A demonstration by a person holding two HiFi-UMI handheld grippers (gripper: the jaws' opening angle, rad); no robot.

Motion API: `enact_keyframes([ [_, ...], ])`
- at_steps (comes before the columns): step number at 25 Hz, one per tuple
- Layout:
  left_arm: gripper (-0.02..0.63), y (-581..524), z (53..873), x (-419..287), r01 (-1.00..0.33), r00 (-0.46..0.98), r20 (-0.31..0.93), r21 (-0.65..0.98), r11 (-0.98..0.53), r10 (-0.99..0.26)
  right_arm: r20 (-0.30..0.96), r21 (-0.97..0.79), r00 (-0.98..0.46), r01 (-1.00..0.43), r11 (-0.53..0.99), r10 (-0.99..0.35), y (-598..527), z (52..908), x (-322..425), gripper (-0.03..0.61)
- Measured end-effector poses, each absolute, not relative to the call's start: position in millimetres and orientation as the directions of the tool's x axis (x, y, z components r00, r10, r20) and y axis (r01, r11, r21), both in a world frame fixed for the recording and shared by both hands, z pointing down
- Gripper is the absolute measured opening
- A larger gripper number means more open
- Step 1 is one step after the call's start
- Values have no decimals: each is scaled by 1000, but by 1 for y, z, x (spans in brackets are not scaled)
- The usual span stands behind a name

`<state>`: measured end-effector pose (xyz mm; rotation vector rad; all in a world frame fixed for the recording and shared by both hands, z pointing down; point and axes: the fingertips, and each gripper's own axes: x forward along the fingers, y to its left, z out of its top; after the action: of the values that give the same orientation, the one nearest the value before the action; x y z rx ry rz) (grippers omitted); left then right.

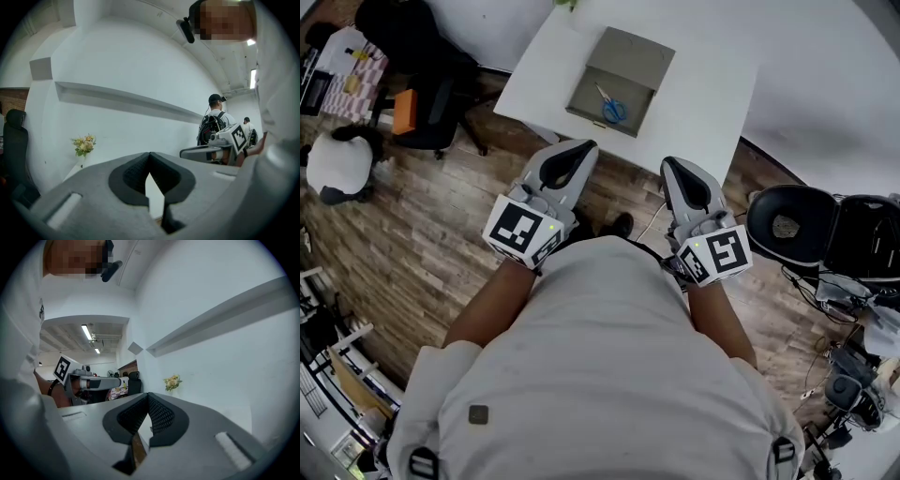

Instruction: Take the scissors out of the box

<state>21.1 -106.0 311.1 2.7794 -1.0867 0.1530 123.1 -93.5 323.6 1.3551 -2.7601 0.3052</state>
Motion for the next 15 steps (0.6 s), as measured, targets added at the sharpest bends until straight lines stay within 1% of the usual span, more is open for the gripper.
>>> enact_keyframes([
  [9,0,-136,318,36,-657,753,151,124,-744,-640,153,-156,-591,-806,571,-792,-119,328,137,11],
  [15,0,-173,324,40,-630,775,162,135,-765,-610,188,-158,-576,-818,554,-796,-152,337,139,11],
])
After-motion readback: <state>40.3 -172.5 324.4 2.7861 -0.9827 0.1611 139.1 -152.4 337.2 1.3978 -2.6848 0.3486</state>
